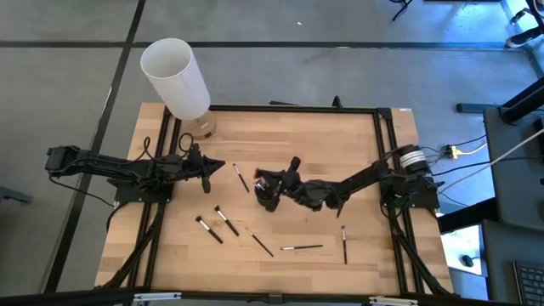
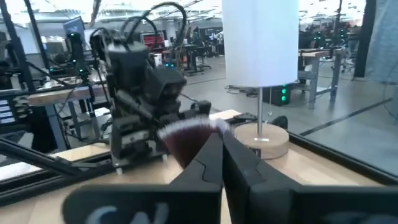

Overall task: Sort items
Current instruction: Put the silver highlighter brush into the pen holder, then put the silver eyeshadow brush into the pen holder

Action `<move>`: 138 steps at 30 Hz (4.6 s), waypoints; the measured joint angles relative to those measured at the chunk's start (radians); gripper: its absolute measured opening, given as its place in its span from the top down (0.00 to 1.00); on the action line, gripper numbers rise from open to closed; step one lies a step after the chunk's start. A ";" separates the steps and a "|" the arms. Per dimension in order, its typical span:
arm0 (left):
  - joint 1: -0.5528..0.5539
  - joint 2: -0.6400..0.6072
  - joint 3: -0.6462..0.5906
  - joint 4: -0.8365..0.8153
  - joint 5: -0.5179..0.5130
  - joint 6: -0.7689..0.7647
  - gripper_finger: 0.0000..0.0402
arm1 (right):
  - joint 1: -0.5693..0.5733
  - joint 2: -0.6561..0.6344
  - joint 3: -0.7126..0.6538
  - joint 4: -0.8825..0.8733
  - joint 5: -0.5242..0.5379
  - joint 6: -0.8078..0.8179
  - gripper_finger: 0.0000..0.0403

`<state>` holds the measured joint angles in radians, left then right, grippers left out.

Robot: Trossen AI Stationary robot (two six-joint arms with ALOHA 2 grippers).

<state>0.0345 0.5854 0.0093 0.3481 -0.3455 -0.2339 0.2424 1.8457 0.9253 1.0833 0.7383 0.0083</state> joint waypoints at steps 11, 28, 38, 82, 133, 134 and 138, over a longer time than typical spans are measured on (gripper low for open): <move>0.000 0.001 0.000 -0.015 0.000 0.029 0.91 | -0.004 0.023 0.000 -0.041 0.013 0.009 0.80; -0.118 0.262 0.090 -0.078 -0.051 0.203 0.75 | 0.024 -0.393 0.010 -0.771 -0.012 0.068 0.73; 0.079 0.544 0.449 -0.587 0.117 0.399 0.68 | -0.038 -0.519 0.013 -1.250 -0.184 0.388 0.73; 0.255 1.070 0.790 -0.857 0.250 0.940 0.99 | -0.069 -0.491 0.012 -1.350 -0.340 0.297 0.73; -0.290 0.915 0.898 -0.432 -0.780 1.666 0.99 | -0.035 -0.565 0.011 -1.500 0.151 0.425 0.73; -0.291 0.933 0.898 -0.416 -0.776 1.669 0.99 | -0.035 -0.565 0.011 -1.500 0.151 0.425 0.73; -0.296 0.984 0.898 -0.388 -0.765 1.669 0.99 | -0.035 -0.565 0.011 -1.506 0.121 0.426 0.73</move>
<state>-0.2617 1.5696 0.9073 -0.0395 -1.1107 1.4356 0.2073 1.2812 0.9367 -0.4227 0.8596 0.4344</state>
